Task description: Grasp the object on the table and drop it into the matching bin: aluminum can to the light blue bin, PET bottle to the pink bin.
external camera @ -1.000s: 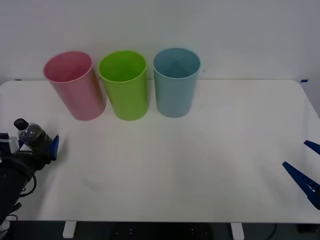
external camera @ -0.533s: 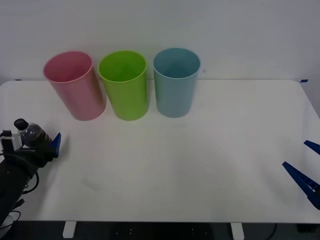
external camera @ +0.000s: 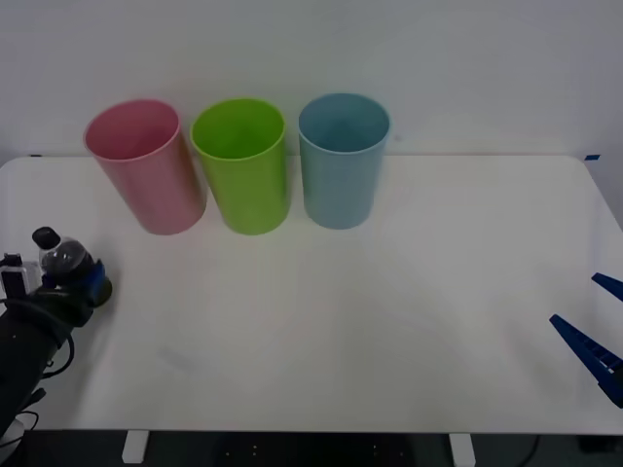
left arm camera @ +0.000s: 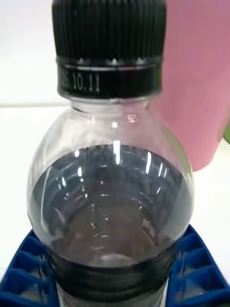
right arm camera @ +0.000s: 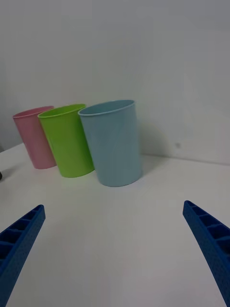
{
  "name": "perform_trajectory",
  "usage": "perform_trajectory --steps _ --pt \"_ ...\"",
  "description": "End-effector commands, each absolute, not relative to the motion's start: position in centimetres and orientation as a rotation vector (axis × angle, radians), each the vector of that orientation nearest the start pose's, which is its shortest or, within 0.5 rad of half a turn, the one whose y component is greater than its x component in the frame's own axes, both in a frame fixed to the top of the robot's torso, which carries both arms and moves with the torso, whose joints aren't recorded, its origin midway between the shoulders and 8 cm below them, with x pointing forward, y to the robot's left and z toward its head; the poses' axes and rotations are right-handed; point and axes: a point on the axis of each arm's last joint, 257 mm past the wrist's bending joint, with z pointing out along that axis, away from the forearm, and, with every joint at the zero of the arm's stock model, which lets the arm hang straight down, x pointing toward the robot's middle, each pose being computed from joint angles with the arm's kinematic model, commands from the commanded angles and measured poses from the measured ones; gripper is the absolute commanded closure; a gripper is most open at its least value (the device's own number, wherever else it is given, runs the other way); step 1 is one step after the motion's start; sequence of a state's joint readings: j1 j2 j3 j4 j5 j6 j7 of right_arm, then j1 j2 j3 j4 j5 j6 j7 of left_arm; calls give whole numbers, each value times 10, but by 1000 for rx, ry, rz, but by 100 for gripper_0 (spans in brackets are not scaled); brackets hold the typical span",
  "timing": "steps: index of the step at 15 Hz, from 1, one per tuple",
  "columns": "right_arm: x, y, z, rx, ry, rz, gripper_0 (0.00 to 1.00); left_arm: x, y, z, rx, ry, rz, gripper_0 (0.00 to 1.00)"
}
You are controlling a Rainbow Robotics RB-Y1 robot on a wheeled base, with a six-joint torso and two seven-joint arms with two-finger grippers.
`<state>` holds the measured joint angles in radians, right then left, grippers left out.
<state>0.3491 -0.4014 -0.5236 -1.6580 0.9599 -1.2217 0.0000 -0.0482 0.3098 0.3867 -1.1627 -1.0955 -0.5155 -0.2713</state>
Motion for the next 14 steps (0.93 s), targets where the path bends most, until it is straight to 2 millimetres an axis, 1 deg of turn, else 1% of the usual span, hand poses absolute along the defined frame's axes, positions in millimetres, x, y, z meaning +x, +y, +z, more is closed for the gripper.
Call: perform_trajectory --steps 1,4,8,9,10,12,14 --pt "342 -330 -169 -465 1441 567 0 508 419 -295 22 1678 -52 100" --pt "342 -330 -169 -465 1441 567 0 502 415 -293 28 1666 -84 100" --pt "342 -330 -169 -465 1441 567 0 480 414 -272 38 1625 -87 100" --pt "342 -330 -169 -465 1441 567 0 471 413 -261 39 1606 -94 100" --pt "342 -330 -169 -465 1441 567 0 466 412 -253 43 1591 -97 100" --pt "342 -330 -169 -465 1441 567 0 453 405 -225 54 1541 -113 100" --pt "342 -330 -169 -465 1441 567 0 447 399 -199 62 1495 -121 100"
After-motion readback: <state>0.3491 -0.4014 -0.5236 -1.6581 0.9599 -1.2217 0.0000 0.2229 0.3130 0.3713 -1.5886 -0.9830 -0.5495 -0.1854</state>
